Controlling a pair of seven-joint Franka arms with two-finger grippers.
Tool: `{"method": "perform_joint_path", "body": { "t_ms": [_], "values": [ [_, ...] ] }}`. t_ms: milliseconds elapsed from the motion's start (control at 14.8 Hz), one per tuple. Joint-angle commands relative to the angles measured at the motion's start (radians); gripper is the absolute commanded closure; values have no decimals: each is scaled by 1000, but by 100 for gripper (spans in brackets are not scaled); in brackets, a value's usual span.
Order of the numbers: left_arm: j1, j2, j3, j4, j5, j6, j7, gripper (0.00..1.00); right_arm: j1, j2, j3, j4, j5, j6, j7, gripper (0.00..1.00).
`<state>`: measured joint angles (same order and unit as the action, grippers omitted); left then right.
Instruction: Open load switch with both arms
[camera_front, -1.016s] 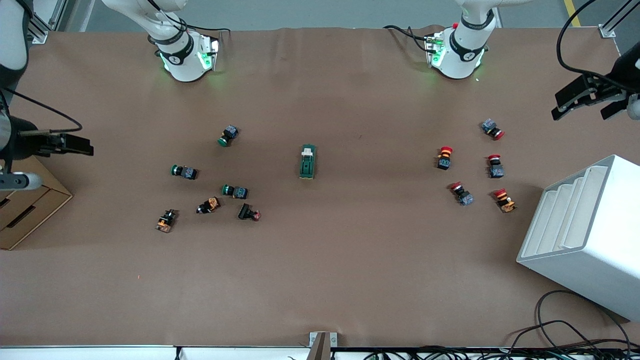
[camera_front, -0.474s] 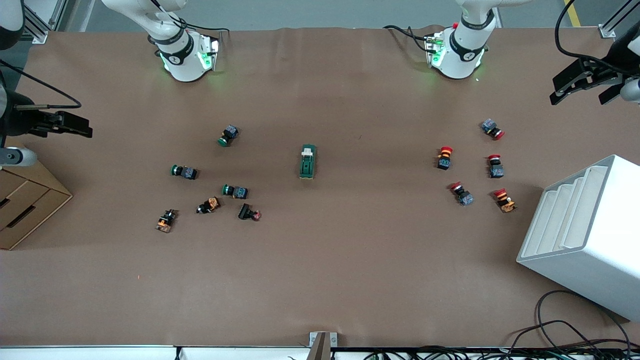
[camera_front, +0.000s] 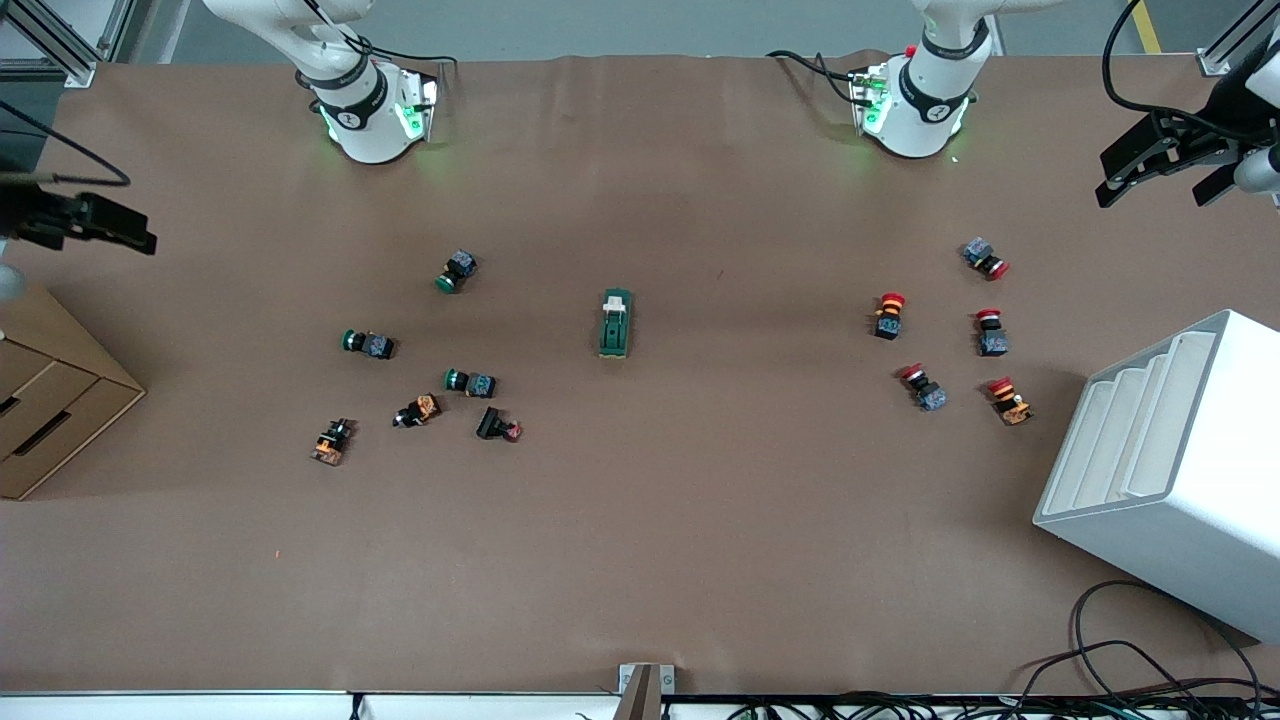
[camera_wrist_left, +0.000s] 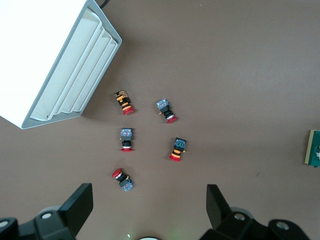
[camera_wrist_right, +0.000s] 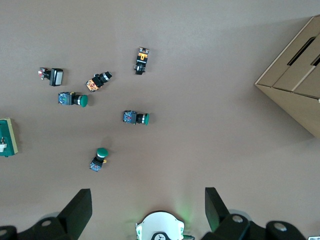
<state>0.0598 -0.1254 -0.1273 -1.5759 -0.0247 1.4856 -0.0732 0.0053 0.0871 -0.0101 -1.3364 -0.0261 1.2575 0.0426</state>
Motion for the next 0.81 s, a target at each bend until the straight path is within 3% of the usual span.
{"method": "perform_joint_path", "body": {
  "t_ms": [0,203,745],
  "values": [
    [0,9,3,2,-4,9,16,0,4,-110,-2,-127,3,45,13,0],
    [-3,21,1,16,-4,9,15,0,2,-173,-1,-210,5,100,11,0],
    [-1,36,1,37,-3,9,12,0,-15,-176,7,-211,5,108,0,0]
  ]
}}
